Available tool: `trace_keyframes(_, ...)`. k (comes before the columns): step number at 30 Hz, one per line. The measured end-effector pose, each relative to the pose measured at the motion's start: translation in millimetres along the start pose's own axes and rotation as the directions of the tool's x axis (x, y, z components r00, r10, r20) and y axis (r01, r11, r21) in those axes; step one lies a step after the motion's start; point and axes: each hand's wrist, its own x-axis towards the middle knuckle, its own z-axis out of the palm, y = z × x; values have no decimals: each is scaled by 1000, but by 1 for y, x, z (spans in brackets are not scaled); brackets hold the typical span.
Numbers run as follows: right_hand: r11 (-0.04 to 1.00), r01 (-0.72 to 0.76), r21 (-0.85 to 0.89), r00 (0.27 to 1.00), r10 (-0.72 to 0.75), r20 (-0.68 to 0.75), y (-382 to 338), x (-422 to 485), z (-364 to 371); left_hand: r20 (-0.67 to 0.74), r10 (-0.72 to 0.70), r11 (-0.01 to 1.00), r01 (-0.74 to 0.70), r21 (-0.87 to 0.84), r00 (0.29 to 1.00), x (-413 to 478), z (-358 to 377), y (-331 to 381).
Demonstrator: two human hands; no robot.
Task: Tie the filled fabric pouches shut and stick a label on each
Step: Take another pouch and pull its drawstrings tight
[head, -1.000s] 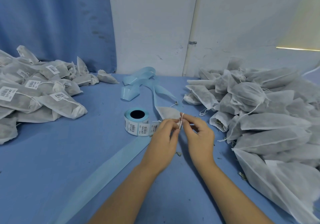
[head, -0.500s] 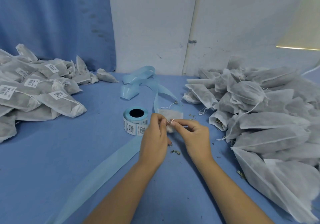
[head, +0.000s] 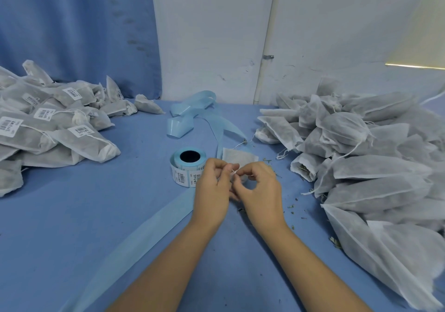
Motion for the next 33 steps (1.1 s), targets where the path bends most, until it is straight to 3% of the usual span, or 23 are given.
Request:
trace_keyframes(5, 968, -145, 207, 989, 137, 53, -4, 1, 1, 31, -68, 980, 72, -184, 997, 5, -2, 3)
trace_keyframes(9, 884, -325, 336, 946, 305, 114, -4, 5, -3, 20, -32, 997, 34, -68, 999, 7, -2, 0)
trace_keyframes(12, 763, -438, 476, 899, 367, 238, -6, 7, -7, 9, -13, 1000, 14, -11, 1000, 8, -3, -1)
trace_keyframes(19, 454, -600, 658, 799, 378, 467, -6, 16, -18, 35, 22, 998, -24, 58, 999, 6, -2, -3)
trace_keyframes(26, 326, -674, 662, 738, 271, 618, 0, 16, -20, 45, 65, 995, -69, 77, 997, 4, -2, -5)
trace_keyframes(33, 170, -652, 739, 748, 302, 591, 6, 19, -20, 44, 74, 976, -81, 201, 996, 2, -1, -6)
